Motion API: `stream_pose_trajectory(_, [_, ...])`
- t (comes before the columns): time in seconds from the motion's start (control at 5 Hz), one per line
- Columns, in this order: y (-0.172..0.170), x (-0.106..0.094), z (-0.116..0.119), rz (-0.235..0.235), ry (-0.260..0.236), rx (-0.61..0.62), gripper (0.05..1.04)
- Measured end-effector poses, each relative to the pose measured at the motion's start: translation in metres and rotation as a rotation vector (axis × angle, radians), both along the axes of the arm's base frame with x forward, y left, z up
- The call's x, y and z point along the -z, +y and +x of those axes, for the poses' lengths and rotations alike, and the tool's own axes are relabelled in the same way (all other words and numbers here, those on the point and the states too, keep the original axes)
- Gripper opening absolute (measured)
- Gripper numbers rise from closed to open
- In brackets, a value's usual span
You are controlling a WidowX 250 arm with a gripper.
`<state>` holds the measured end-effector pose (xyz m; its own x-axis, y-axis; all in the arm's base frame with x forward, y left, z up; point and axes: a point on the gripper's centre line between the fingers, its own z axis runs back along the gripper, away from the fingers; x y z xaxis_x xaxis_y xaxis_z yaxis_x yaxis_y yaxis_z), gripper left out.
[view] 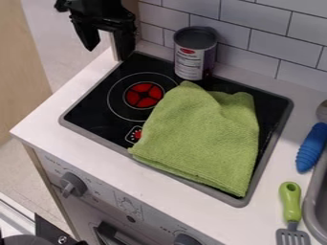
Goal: Move the cloth in the left side of the burner
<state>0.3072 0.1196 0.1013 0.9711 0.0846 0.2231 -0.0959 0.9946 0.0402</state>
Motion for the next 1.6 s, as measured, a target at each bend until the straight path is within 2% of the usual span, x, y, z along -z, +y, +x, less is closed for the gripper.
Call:
stream_pose_trajectory(0.2, [-0.002,0.010,-0.004,-0.014,0.037,-0.001,0.997])
stream_pose_trajectory(0.4, [-0.022,0.011,-0.013,-0.075,0.118,0.024,0.997])
stream_pose_trajectory(0.6, [-0.047,0.000,-0.019,-0.129,0.149,0.054,0.997])
stream_pose_trajectory(0.8, [-0.077,-0.002,-0.024,-0.137,0.218,0.049,0.997])
stream_pose_trajectory(1.0, [-0.115,-0.006,-0.025,-0.121,0.168,0.043,0.947])
stream_pose_trajectory(1.2, [-0.152,0.006,-0.032,-0.119,0.148,0.057,0.672])
stream_pose_trajectory(1.4, [-0.171,0.017,-0.037,-0.121,0.129,0.070,0.389])
stream_pose_trajectory(1.6, [-0.173,0.024,-0.034,-0.098,0.098,0.057,0.167])
